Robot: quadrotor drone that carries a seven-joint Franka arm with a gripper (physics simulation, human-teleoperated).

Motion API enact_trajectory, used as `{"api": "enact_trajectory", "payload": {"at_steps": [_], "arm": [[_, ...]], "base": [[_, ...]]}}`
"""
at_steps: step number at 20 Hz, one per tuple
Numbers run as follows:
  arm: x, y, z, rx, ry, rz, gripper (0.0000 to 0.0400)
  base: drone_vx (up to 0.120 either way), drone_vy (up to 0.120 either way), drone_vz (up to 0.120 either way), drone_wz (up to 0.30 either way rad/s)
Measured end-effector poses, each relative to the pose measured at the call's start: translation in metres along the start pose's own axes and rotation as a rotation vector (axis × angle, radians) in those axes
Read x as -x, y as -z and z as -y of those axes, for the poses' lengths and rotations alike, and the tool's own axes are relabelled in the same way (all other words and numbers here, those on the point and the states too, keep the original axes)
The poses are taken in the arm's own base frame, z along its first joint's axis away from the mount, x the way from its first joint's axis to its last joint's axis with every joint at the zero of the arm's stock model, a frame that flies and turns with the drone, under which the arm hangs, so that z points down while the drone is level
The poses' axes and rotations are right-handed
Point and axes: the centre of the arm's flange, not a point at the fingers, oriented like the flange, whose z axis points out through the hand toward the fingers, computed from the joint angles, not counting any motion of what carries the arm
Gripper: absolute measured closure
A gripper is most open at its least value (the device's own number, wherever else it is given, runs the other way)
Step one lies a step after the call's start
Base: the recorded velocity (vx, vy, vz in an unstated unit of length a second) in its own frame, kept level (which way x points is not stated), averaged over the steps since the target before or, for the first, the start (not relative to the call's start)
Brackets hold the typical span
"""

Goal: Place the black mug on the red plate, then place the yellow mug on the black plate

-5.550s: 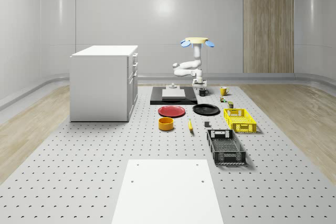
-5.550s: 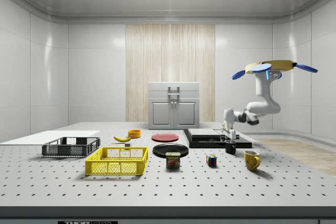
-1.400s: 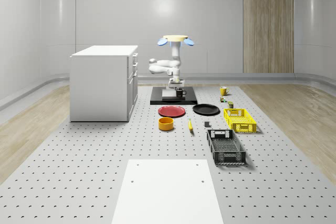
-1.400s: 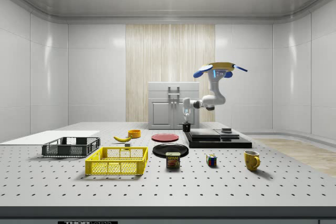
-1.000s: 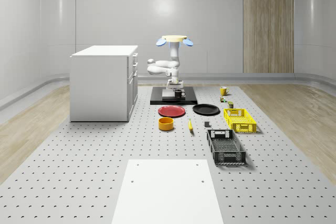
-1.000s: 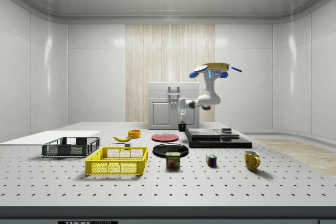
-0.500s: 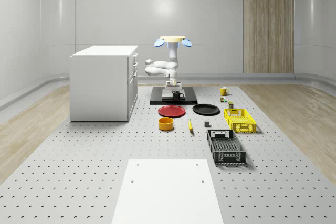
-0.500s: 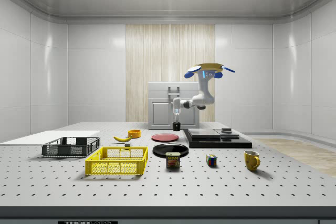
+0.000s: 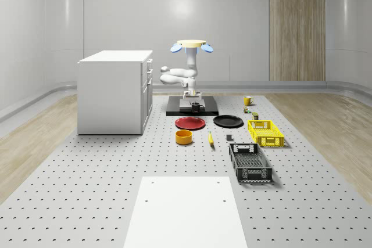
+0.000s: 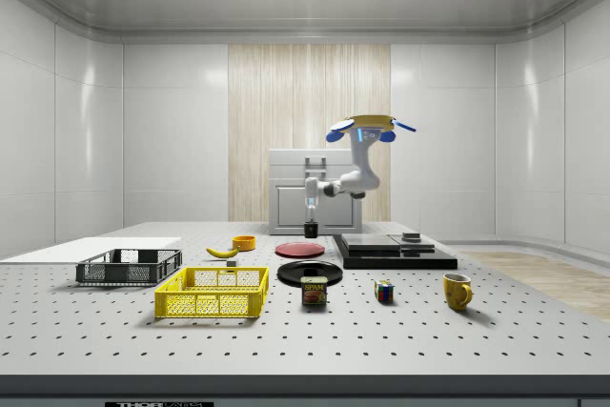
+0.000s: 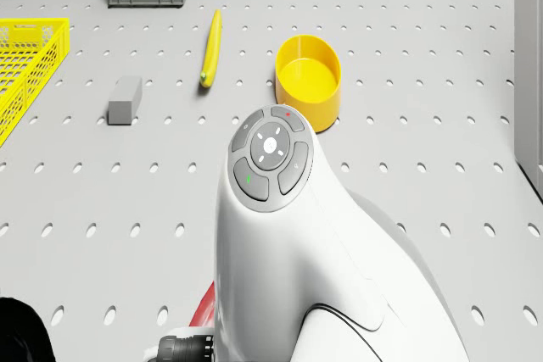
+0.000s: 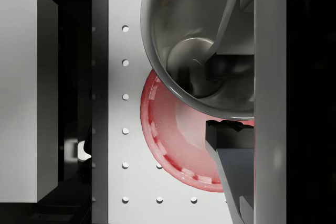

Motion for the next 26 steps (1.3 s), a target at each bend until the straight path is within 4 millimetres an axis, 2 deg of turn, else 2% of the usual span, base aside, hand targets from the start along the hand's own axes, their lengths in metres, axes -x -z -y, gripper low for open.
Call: {"api": "enact_trajectory", "payload": {"at_steps": [4, 7, 15, 26], "arm": [[0.000, 0.000, 0.000, 0.000, 0.000, 0.000, 0.0290], [-0.002, 0.000, -0.002, 0.000, 0.000, 0.000, 0.0290], [-0.022, -0.001, -0.022, 0.000, 0.000, 0.000, 0.0290], [-0.034, -0.039, -0.034, 0.000, 0.000, 0.000, 0.0290]], "base": [[0.080, 0.000, 0.000, 0.000], [0.000, 0.000, 0.000, 0.000], [0.000, 0.000, 0.000, 0.000], [0.000, 0.000, 0.000, 0.000]]}}
